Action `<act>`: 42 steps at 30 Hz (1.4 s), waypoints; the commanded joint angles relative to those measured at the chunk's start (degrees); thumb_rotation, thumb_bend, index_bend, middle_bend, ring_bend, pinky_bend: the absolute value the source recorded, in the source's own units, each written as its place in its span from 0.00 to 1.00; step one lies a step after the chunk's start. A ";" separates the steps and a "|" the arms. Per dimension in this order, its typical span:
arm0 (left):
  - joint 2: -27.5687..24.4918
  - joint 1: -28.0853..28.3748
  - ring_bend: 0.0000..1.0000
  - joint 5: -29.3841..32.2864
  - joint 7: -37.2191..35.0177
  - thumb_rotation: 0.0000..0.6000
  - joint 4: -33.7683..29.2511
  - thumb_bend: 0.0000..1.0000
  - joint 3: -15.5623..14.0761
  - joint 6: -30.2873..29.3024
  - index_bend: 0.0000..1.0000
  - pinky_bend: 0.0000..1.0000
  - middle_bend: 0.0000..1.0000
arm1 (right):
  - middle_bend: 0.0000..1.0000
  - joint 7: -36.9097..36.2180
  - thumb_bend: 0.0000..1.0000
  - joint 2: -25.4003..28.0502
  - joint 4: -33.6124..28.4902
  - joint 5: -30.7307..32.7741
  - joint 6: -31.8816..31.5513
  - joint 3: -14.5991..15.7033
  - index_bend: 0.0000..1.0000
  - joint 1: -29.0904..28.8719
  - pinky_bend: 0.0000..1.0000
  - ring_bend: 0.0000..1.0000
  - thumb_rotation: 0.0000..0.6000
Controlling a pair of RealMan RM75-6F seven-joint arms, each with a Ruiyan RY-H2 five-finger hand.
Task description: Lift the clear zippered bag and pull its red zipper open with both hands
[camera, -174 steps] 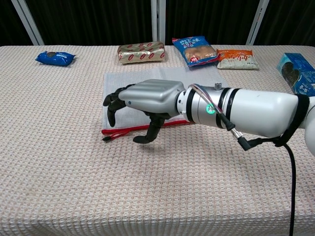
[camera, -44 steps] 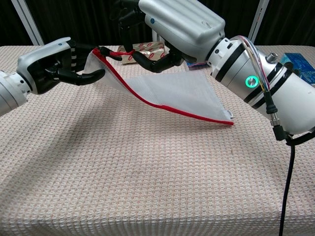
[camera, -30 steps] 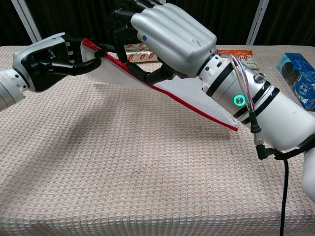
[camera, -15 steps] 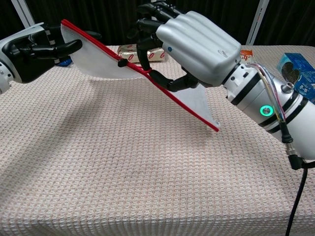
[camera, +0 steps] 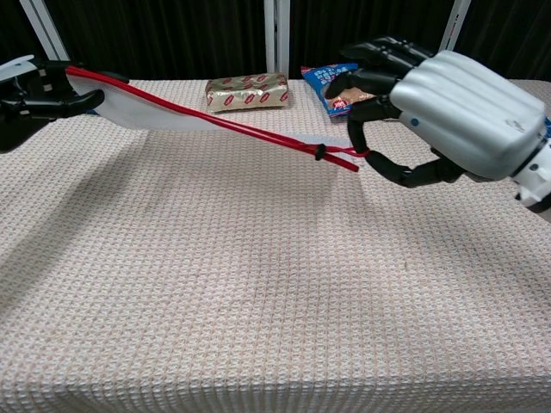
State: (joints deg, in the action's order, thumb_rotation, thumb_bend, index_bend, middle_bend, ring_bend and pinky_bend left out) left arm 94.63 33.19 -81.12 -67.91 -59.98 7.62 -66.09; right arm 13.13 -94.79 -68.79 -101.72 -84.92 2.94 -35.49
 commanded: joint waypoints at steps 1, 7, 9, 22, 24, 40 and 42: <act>0.56 -0.69 0.06 0.42 2.01 1.00 0.86 0.52 -0.12 0.31 0.68 0.11 0.24 | 0.19 -0.26 0.49 1.64 -0.23 0.04 -0.79 1.20 0.84 1.89 0.00 0.00 1.00; 1.10 -1.45 0.06 0.15 4.92 1.00 0.72 0.52 -0.34 0.20 0.68 0.11 0.24 | 0.19 -1.16 0.49 3.96 0.06 0.64 -1.53 1.89 0.84 4.92 0.00 0.00 1.00; 1.21 -1.60 0.06 -0.06 5.94 1.00 0.52 0.52 -0.45 0.10 0.68 0.11 0.24 | 0.19 -1.48 0.49 4.28 -0.01 0.50 -1.37 1.87 0.84 5.19 0.00 0.00 1.00; -7.23 -3.60 0.06 0.16 50.48 1.00 -9.40 0.26 -4.56 0.60 0.20 0.11 0.12 | 0.00 1.84 0.04 13.99 -12.62 11.28 10.64 -1.65 0.00 5.65 0.00 0.00 1.00; -9.60 -4.85 0.06 1.54 55.46 1.00 -12.42 0.25 -4.67 -0.15 0.20 0.11 0.12 | 0.00 1.27 0.05 16.21 -14.22 13.40 11.48 -2.18 0.00 6.28 0.00 0.00 1.00; -22.65 -22.03 0.06 4.31 69.05 1.00 -22.88 0.23 -6.87 -20.74 0.20 0.11 0.12 | 0.01 -15.58 0.20 31.74 -22.58 20.10 -0.47 -1.33 0.00 22.59 0.00 0.00 1.00; -23.17 -23.67 0.06 3.32 68.68 1.00 -24.39 0.23 -7.56 -22.59 0.20 0.11 0.12 | 0.01 -17.14 0.20 31.97 -22.54 19.66 -2.01 -0.81 0.00 24.43 0.00 0.00 1.00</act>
